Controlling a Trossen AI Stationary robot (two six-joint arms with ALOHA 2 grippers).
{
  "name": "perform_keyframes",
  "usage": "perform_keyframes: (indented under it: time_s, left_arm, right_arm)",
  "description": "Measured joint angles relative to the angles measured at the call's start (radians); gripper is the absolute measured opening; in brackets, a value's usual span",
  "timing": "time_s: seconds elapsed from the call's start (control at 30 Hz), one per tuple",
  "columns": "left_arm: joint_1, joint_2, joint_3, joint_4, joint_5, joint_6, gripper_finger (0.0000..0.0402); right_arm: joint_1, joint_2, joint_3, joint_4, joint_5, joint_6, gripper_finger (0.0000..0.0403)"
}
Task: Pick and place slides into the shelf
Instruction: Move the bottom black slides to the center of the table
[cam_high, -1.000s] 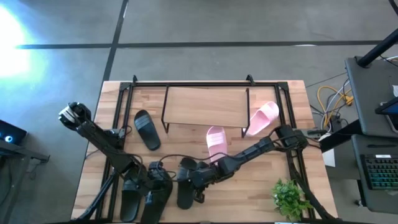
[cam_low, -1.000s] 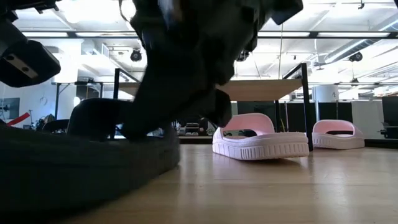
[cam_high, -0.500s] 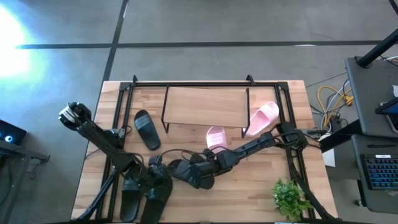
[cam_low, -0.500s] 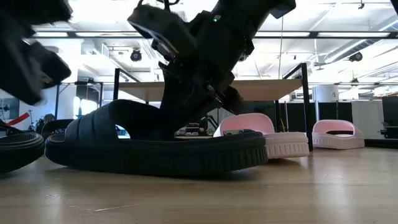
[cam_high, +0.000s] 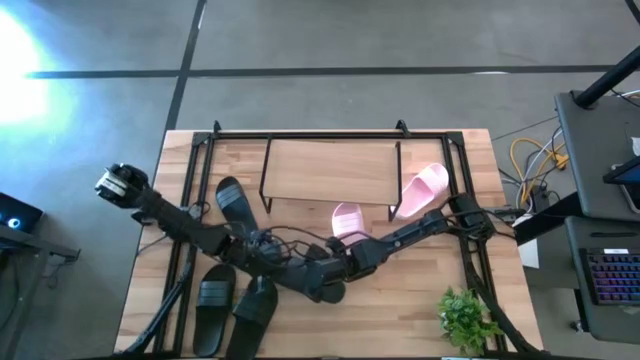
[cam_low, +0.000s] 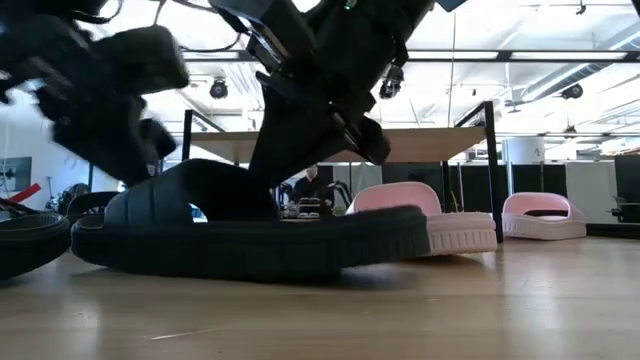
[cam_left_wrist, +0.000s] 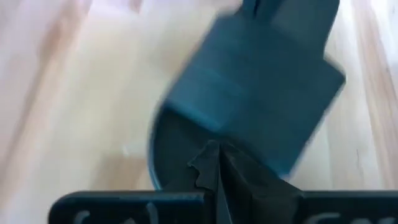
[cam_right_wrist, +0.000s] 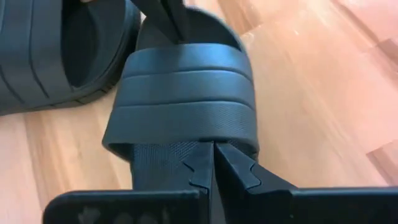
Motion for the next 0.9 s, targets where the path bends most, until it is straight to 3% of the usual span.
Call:
perform_keyframes:
  time_s: [0.3, 0.47, 0.7, 0.9]
  left_arm:
    - [0.196, 0.0, -0.006, 0.067, -0.001, 0.154, 0.0]
    - [0.257, 0.0, -0.003, 0.133, 0.005, 0.19, 0.0]
    - [0.226, -0.011, 0.042, 0.102, 0.072, 0.189, 0.0]
    - [0.109, -0.092, 0.108, -0.126, 0.066, 0.143, 0.0]
  right_arm:
    - [-0.004, -0.016, 0.0, -0.016, 0.009, 0.054, 0.0009]
    - [-0.002, -0.043, 0.0, -0.171, 0.048, 0.113, 0.0009]
    - [0.0, -0.081, 0.0, -0.259, 0.089, 0.127, 0.0008]
    - [0.003, -0.123, -0.001, -0.252, 0.079, 0.097, 0.0009]
